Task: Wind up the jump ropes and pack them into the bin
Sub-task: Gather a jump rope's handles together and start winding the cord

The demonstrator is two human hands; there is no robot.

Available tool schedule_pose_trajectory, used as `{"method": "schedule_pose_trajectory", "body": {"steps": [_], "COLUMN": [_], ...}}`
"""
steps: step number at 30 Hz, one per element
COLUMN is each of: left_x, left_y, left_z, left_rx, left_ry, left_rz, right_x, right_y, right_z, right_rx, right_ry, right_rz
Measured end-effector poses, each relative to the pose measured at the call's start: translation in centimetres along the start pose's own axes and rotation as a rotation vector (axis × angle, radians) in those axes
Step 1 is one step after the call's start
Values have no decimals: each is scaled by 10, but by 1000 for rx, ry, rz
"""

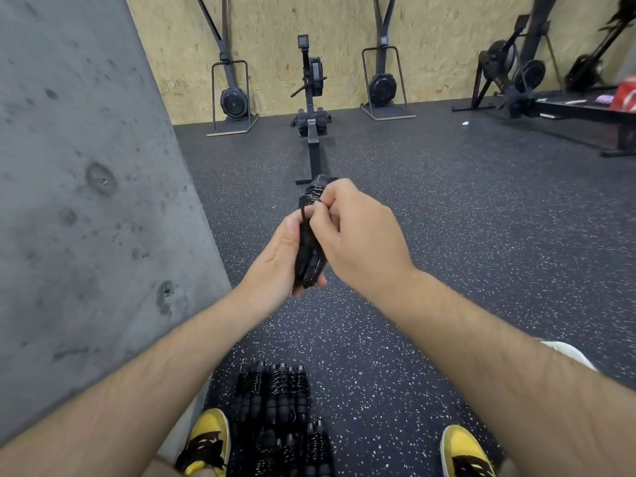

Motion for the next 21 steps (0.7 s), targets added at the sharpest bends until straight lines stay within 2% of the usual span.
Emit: {"method": "schedule_pose_trajectory", "body": {"steps": [6, 11, 15, 21], "left_x": [-5, -25, -39, -49], "left_y": [1, -3, 0, 10], "left_z": [-1, 19, 26, 37], "left_rx": [19, -60, 1, 4], "left_ry": [-18, -102, -142, -178], "left_rz": [-41, -149, -199, -165], "right_x": [28, 47, 63, 94], "right_y": [0, 5, 7, 5], "right_z": [-23, -25, -29, -39], "right_rx": [97, 181, 237, 320], "right_ry": [-197, -289, -323, -341], "right_rz": [25, 74, 110, 160]}}
Point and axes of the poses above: each hand's wrist, its own y-axis away from the middle knuckle, its own x-axis out of the palm, z = x × y, the point moved 9 cm from there along -y, towards the middle knuckle, and after that the axes turned 7 degrees about z, right-handed, at the moved point
